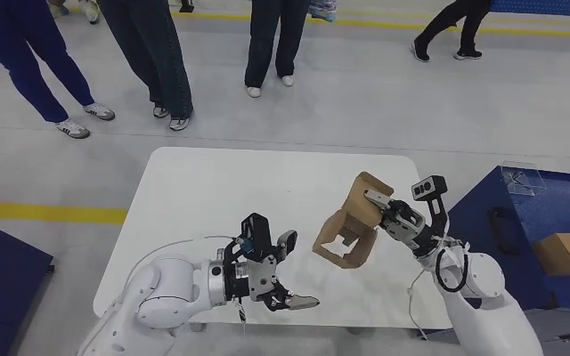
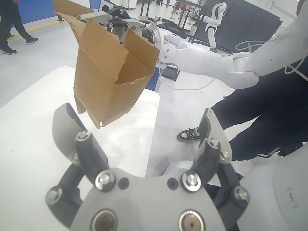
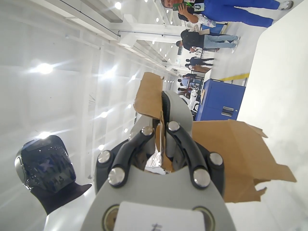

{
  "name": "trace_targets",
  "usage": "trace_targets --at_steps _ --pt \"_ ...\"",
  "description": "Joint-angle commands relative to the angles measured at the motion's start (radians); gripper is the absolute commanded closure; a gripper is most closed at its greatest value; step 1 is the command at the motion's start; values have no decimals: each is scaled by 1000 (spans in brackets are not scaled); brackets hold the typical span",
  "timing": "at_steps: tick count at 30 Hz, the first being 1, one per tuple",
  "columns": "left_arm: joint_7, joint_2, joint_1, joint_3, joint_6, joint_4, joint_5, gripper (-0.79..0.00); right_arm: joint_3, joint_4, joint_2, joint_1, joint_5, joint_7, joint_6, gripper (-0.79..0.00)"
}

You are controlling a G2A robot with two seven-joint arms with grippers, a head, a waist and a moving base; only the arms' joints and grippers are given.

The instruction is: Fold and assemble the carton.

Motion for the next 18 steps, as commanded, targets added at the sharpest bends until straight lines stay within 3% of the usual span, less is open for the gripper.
trace_targets --at_steps 1,6,9,14,18 --pt "27 0 1 -13 22 -13 40 -785 -14 -16 -5 -6 100 -24 68 0" --pt "214 -2 47 -34 48 -71 364 -785 -6 -4 -16 12 396 -89 277 0" --pt "387 -2 76 -27 91 -83 680 -785 9 17 -20 30 571 -133 429 0" --pt "701 -3 135 21 274 -29 1074 -785 18 39 -23 52 752 -224 624 0" --pt "763 -7 156 58 467 1 1304 -785 7 57 -27 63 887 -310 733 0"
